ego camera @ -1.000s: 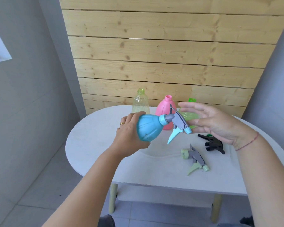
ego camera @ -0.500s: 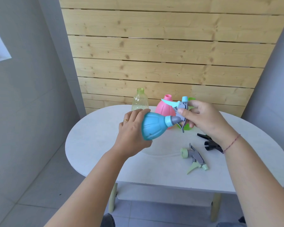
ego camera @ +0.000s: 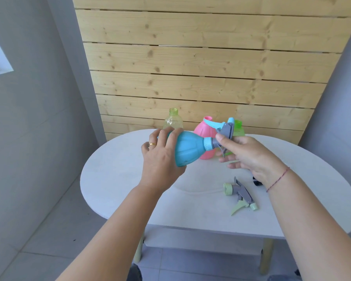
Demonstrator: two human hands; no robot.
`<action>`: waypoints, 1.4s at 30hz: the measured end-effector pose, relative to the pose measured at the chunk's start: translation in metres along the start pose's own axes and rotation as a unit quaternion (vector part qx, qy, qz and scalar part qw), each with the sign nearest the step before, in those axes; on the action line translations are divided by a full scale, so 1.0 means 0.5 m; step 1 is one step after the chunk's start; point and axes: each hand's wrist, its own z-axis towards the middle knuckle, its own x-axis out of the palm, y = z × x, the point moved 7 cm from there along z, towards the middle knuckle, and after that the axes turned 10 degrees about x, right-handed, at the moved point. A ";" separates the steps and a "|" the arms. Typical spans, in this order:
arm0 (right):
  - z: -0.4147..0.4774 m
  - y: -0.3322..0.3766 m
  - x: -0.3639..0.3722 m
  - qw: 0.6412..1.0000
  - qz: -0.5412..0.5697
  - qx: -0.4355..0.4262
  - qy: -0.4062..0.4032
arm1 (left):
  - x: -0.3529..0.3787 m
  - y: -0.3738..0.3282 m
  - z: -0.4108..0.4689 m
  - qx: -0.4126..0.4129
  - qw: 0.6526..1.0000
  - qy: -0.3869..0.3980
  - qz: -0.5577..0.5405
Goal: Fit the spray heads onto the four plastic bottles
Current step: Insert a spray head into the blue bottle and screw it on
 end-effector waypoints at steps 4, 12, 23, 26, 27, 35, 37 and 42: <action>-0.010 0.030 -0.007 0.995 0.025 -0.100 -0.003 | 0.027 0.014 -0.007 -0.058 0.985 0.072 -0.148; -0.031 0.066 0.004 0.976 0.060 -0.196 0.077 | 0.073 0.002 -0.044 -0.137 0.827 0.252 -0.484; -0.023 0.062 0.002 0.976 0.054 -0.211 -0.027 | 0.081 -0.023 -0.028 -0.120 0.918 0.118 -0.359; -0.025 0.065 0.003 0.973 0.063 -0.215 -0.046 | 0.080 -0.027 -0.026 -0.119 0.928 0.097 -0.339; -0.028 0.067 0.006 0.973 0.065 -0.217 -0.052 | 0.080 -0.027 -0.026 -0.118 0.932 0.090 -0.331; -0.050 0.076 0.028 0.962 0.073 -0.231 -0.130 | 0.082 -0.028 -0.029 -0.129 0.935 0.080 -0.321; -0.055 0.076 0.031 0.958 0.058 -0.222 -0.172 | 0.090 -0.036 -0.032 -0.138 0.922 0.096 -0.348; -0.064 0.079 0.040 0.953 0.038 -0.193 -0.231 | 0.079 -0.053 -0.029 -0.162 0.909 0.039 -0.382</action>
